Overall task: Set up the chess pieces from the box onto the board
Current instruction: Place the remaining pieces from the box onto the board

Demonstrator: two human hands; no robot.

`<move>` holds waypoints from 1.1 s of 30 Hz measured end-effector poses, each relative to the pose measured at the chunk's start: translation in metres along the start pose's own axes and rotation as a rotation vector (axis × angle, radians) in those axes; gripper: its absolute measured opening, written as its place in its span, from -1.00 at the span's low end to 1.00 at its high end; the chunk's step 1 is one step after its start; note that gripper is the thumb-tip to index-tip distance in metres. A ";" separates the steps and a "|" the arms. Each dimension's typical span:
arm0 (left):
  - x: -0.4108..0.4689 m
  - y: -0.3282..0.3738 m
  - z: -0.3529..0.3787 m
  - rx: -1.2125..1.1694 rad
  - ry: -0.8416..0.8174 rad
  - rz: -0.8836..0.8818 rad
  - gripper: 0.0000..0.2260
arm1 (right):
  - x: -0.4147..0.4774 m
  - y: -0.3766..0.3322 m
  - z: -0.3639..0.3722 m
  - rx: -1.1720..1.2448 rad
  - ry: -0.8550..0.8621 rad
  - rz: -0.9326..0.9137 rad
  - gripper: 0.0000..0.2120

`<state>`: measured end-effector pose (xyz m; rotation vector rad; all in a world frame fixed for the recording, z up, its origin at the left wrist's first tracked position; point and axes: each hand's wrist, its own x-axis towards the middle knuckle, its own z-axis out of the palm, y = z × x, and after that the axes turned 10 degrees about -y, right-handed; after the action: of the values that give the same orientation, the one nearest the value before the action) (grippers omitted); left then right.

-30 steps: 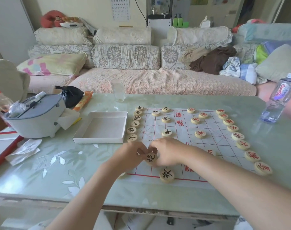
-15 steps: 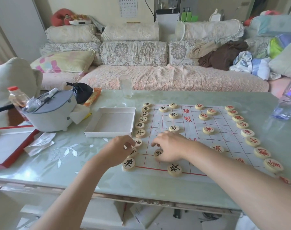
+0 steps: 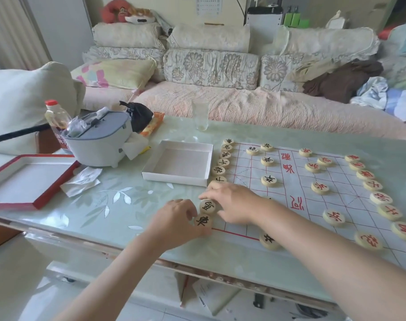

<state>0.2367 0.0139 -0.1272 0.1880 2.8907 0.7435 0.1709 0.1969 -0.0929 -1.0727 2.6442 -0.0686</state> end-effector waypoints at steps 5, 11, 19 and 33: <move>-0.001 -0.004 -0.009 -0.013 -0.081 0.062 -0.63 | 0.011 0.000 0.007 -0.035 0.007 -0.091 -0.29; 0.004 -0.001 -0.012 -0.030 -0.121 0.024 -0.59 | 0.013 0.006 0.005 0.058 0.095 -0.103 -0.57; 0.017 0.015 -0.020 -0.473 0.018 -0.048 -0.77 | 0.006 0.011 0.001 0.231 0.297 -0.046 -0.53; 0.036 0.016 -0.024 -0.697 0.012 -0.148 -0.76 | 0.004 0.008 -0.004 0.388 0.153 -0.067 -0.49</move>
<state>0.1984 0.0223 -0.1032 -0.1124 2.4287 1.6393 0.1623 0.1995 -0.0916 -1.0538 2.5703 -0.6717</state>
